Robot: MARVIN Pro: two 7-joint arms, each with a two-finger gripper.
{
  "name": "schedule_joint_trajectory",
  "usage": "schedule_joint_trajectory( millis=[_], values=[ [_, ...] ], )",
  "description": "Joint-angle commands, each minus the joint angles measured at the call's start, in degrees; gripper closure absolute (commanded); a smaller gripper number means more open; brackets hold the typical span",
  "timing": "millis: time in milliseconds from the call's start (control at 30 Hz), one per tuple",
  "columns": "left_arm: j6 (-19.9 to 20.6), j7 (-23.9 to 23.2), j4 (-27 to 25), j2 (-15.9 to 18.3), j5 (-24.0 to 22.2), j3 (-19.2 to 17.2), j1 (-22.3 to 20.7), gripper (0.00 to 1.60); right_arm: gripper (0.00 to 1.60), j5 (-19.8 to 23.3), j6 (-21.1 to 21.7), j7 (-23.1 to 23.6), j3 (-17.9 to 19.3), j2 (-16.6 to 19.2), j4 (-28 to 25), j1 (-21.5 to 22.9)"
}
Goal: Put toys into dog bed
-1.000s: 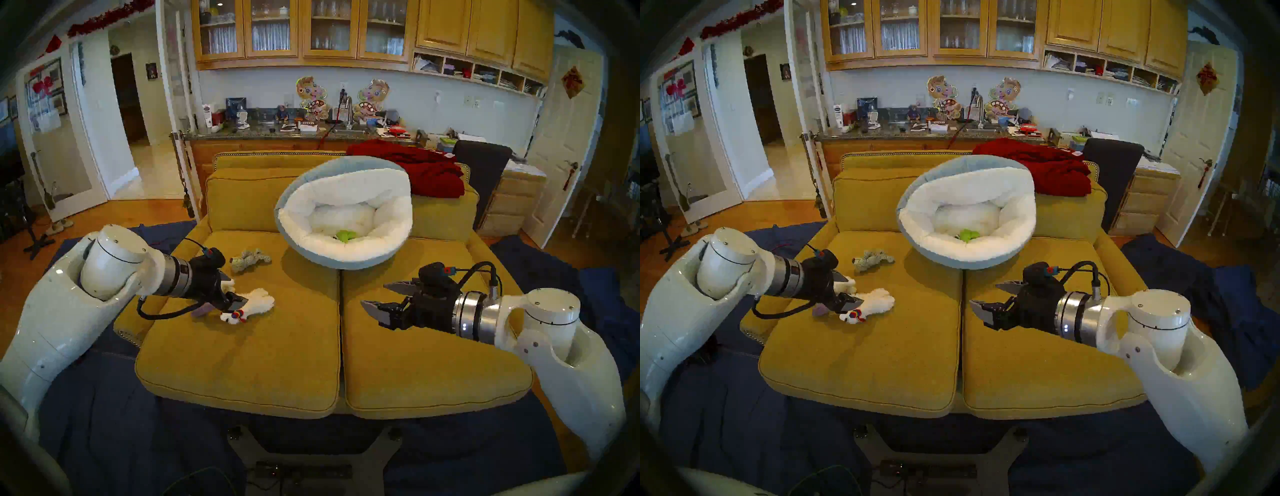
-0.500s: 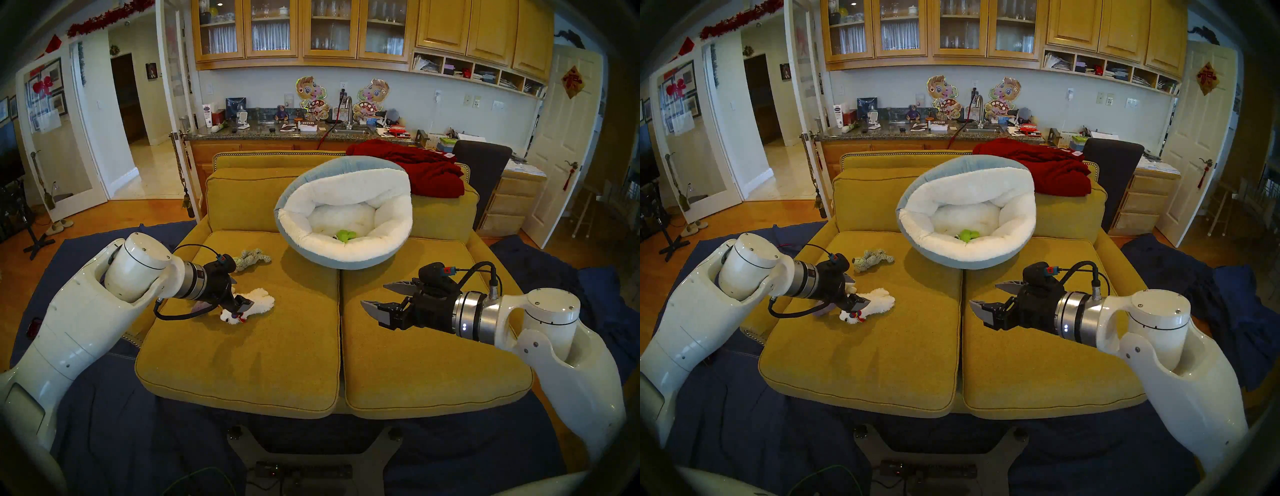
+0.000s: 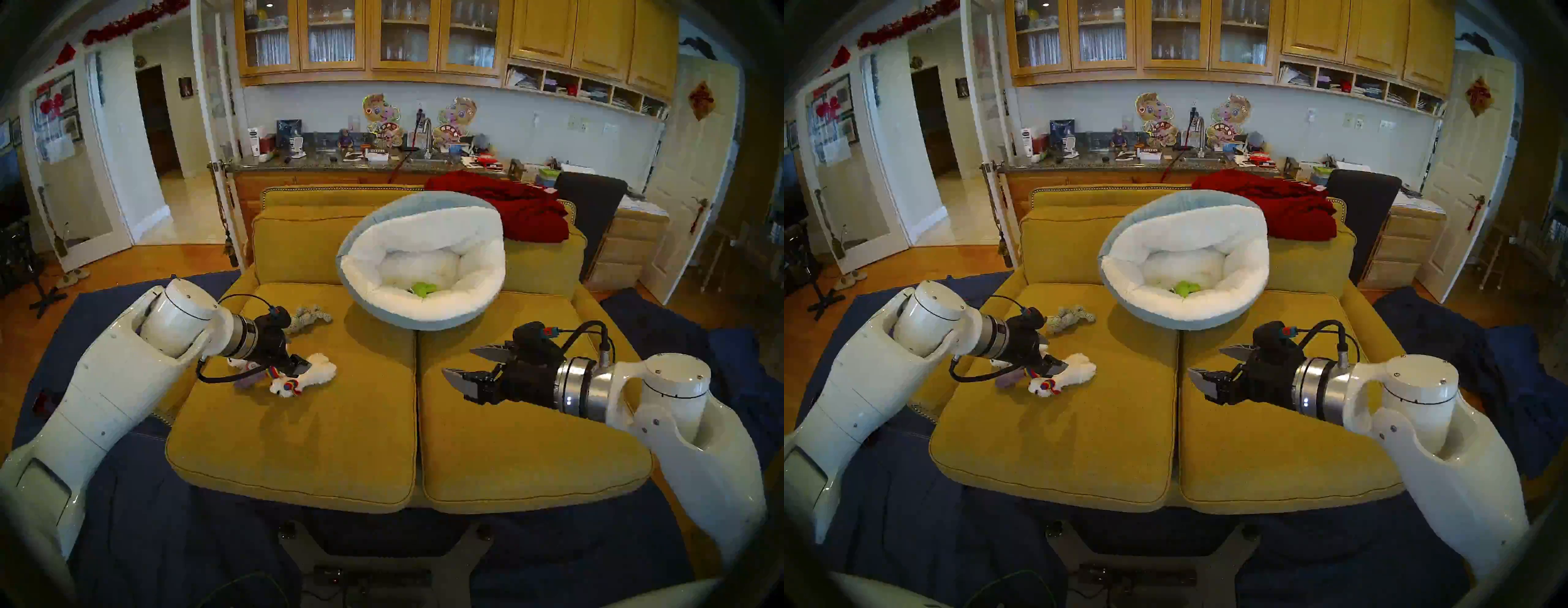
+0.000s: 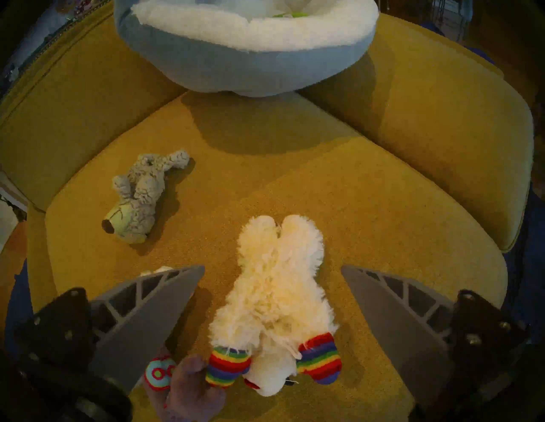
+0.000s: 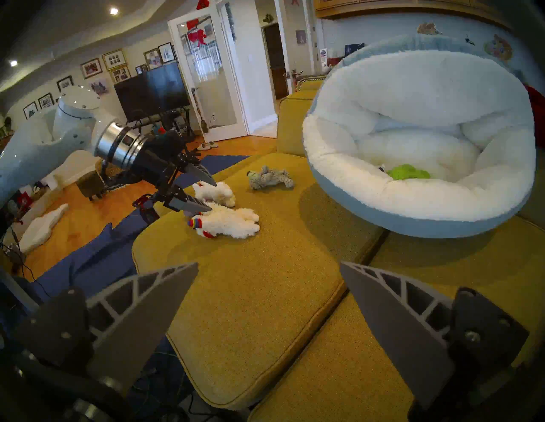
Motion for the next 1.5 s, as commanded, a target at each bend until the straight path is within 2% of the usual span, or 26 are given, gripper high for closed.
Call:
schedule_joint_trajectory(
  millis=[0,500,1067,1300,1467],
  values=[
    [-0.6,-1.7,2.5,-1.0,1.2,1.4,-5.9,0.0,0.0,0.0,-0.5,-0.2,0.7,-0.2,-1.0,0.9],
    [-0.7,-1.7,5.8,-3.8,4.3,4.2,-7.7,0.0,0.0,0.0,-0.5,-0.2,0.7,-0.1,-1.0,0.9],
    [2.1,0.1,7.0,-5.4,8.3,6.6,-7.9,0.0,0.0,0.0,-0.5,-0.3,0.7,-0.1,-1.0,0.9],
    [2.8,-1.0,7.9,-5.3,9.1,7.5,-8.6,0.0,0.0,0.0,-0.5,-0.3,0.7,-0.1,-1.0,0.9],
    [1.4,-3.0,6.5,-3.9,9.3,8.6,-7.9,0.0,0.0,0.0,-0.5,-0.3,0.7,-0.1,-1.0,0.9]
  ],
)
